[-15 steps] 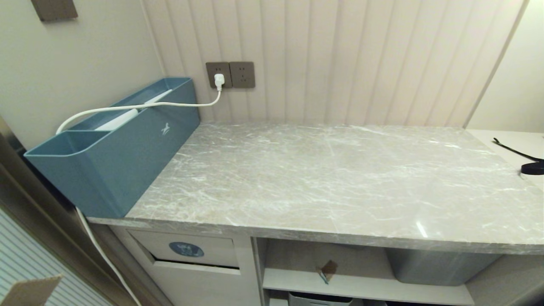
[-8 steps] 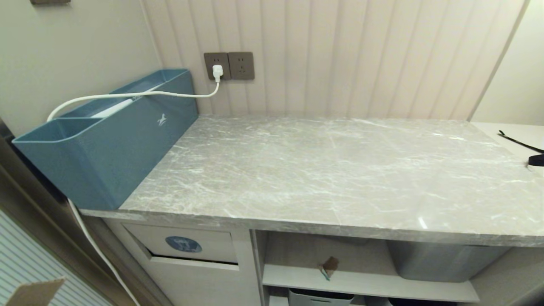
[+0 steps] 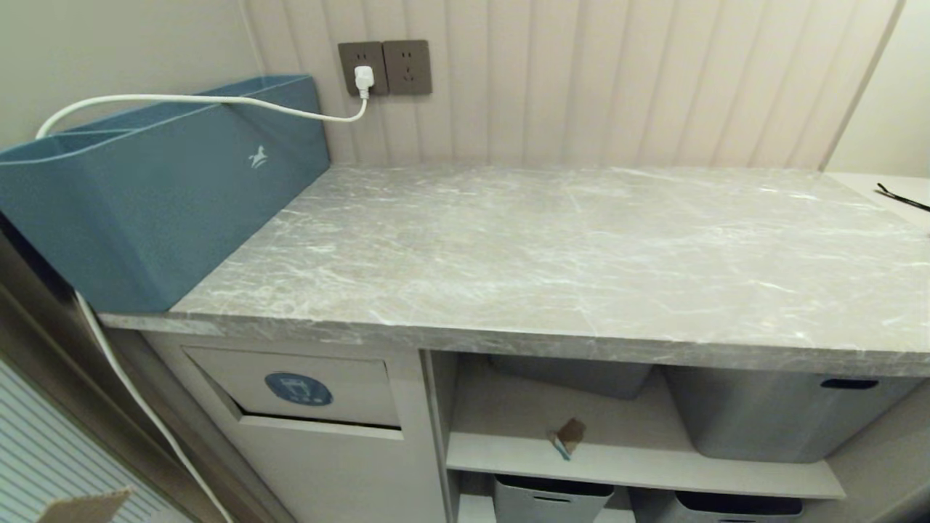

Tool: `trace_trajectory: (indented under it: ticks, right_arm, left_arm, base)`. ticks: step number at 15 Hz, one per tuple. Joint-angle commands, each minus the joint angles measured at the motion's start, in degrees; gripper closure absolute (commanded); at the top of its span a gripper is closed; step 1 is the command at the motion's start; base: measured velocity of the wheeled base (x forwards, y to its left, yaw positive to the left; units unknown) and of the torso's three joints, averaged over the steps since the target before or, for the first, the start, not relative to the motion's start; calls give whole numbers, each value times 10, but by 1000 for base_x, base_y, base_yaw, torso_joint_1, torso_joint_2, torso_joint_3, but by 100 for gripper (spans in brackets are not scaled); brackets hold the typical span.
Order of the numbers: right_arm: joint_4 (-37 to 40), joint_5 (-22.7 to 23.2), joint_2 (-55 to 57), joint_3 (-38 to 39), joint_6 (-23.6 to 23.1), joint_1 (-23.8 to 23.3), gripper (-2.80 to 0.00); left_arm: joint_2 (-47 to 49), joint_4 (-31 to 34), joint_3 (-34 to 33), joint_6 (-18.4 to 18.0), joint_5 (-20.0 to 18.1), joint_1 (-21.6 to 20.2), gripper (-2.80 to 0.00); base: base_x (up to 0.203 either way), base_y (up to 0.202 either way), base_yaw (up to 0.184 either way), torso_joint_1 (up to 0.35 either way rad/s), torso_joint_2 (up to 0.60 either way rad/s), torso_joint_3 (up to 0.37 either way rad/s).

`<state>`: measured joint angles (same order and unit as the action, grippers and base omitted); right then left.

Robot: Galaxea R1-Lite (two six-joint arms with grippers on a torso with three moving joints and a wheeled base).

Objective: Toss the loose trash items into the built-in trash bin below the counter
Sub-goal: Put the garbage in the trash can

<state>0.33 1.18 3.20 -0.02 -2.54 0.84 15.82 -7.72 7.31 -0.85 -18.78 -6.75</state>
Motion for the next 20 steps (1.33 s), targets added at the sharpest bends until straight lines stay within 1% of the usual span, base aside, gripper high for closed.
trace_trajectory:
  ticks: [1,4,7,10,13,15,16,17,20]
  right_arm:
    - [0,0,-33,0,4,-1,0]
    - [0,0,-33,0,3,-1,0]
    - [1,0,-33,0,8,-1,0]
    - [0,-5,-33,0,17,-1,0]
    - [0,-7,-33,0,18,-1,0]
    - [0,-8,-33,0,23,-1,0]
    - [0,-8,-33,0,23,-1,0]
    - [0,-8,-33,0,23,-1,0]
    - [0,-8,-33,0,23,-1,0]
  left_arm:
    - [3,-3,-11,-1,-2,0,0]
    - [3,-35,-26,-2,-3,0,0]
    - [3,-38,-28,-15,1,0,0]
    - [3,-39,-28,-12,20,0,0]
    - [3,-33,-30,-11,22,-1,0]
    - [21,-32,-27,-9,22,-1,0]
    - [40,-33,-21,-4,22,-1,0]
    - [62,-34,-3,13,22,-1,0]
    - [146,-37,67,98,22,-3,0]
  base:
    - [0,0,0,-206,494,290]
    - [0,0,0,-202,490,287]
    - [0,0,0,-185,477,285]
    - [0,0,0,-160,462,292]
    - [0,0,0,-148,448,301]
    - [0,0,0,-115,451,329]
    - [0,0,0,-67,255,184]
    - [0,0,0,-33,138,110]
    - [0,0,0,-12,50,34]
